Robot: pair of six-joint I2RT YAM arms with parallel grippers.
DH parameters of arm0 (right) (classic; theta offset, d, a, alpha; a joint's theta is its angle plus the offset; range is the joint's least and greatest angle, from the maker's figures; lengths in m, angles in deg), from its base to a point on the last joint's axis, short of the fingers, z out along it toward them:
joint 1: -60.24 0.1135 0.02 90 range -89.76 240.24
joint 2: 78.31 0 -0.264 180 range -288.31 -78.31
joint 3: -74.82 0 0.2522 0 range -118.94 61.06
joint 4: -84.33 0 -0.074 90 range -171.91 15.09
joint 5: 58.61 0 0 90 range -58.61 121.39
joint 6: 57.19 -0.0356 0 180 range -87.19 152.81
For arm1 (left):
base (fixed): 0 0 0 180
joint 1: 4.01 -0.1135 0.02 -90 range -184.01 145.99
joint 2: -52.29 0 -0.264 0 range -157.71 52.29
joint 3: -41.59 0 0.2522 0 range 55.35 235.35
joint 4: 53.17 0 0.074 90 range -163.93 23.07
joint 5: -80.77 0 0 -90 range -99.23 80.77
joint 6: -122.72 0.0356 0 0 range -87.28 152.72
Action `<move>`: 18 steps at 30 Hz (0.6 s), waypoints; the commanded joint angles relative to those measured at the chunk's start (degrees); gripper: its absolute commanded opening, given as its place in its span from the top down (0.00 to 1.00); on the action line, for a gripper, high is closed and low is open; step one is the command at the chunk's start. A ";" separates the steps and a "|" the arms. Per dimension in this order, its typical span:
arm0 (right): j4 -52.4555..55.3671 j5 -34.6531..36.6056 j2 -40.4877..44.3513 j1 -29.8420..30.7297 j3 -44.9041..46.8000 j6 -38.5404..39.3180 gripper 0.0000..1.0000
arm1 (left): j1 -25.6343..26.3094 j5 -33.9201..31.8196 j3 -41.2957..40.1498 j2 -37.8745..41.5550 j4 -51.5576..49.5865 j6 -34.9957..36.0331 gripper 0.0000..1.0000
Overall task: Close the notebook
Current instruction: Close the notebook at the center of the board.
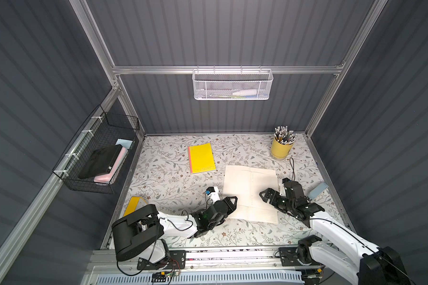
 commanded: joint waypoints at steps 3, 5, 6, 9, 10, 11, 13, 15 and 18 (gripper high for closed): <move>-0.95 -1.24 -1.22 -1.09 -1.22 2.35 0.04 | 0.81 -4.68 -0.50 -1.90 2.68 -4.14 0.54; -0.28 -1.24 -1.87 -1.11 -1.64 2.96 0.04 | 0.90 -4.20 -0.57 -3.51 4.15 -4.96 0.54; 0.43 -1.25 -2.45 -1.11 -1.92 3.11 0.04 | 0.90 -4.03 -1.03 -4.44 5.06 -6.25 0.54; 2.18 -1.25 -4.10 -1.20 -2.46 3.25 0.05 | 0.96 -4.28 -3.15 -6.70 9.81 -7.93 0.55; 2.79 -1.24 -4.72 -1.20 -2.65 3.07 0.05 | 0.95 -4.22 -3.39 -7.17 10.51 -8.23 0.55; 2.97 -3.68 -5.22 -1.20 -2.70 3.14 0.05 | 1.05 -3.85 -3.34 -7.52 10.58 -8.26 0.55; 3.12 -4.16 -6.26 -1.20 -2.53 3.40 0.06 | 1.06 -3.42 -2.95 -8.01 10.03 -8.08 0.55; 2.81 -4.40 -6.68 -1.22 -1.98 3.60 0.06 | 1.03 -3.08 -2.60 -8.37 9.49 -8.15 0.55; 2.73 -4.52 -6.73 -1.21 -1.22 3.58 0.06 | 1.03 -3.06 -2.60 -8.79 9.25 -8.83 0.54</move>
